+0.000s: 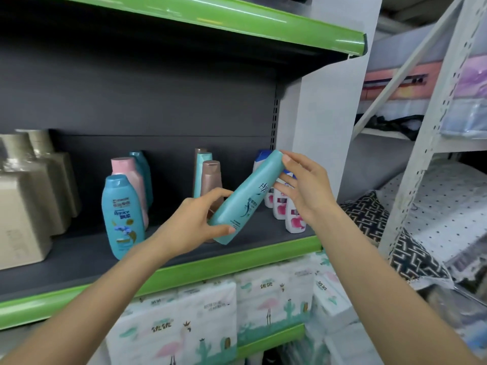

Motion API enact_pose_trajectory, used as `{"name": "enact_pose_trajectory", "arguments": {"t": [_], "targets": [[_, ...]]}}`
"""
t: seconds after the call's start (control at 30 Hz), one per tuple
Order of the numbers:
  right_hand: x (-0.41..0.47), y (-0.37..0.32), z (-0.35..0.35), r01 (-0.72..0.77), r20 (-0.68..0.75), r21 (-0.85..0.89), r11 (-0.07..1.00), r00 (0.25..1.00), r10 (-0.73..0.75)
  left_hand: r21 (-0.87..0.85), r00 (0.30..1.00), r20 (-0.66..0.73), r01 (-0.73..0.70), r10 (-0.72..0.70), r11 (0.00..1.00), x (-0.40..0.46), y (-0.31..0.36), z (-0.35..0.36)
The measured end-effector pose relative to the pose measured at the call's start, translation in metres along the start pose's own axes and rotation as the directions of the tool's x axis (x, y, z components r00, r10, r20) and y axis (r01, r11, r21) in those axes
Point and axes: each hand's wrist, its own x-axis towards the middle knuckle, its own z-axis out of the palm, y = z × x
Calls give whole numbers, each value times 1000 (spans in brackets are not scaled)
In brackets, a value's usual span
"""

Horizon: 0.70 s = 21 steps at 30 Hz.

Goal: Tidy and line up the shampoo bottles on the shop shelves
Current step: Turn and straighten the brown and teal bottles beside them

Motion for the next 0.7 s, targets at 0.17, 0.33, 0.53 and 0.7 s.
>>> {"name": "enact_pose_trajectory", "arguments": {"t": [0.17, 0.33, 0.53, 0.7], "targets": [[-6, 6, -3, -61, 19, -65, 996, 998, 63, 332, 977, -181, -48, 113, 942, -13, -9, -5], [-7, 13, -4, -88, 21, 69, 994, 996, 86, 657, 924, -222, -95, 312, 748, -19, -9, -8], [-9, 23, -13, -68, 157, 264, 962, 987, 27, 511, 956, -211, -70, 204, 857, -19, -19, -10], [-7, 25, -14, -46, 213, 309, 950, 977, -22, 451, 978, -141, -73, 152, 890, -20, -18, -13]]}}
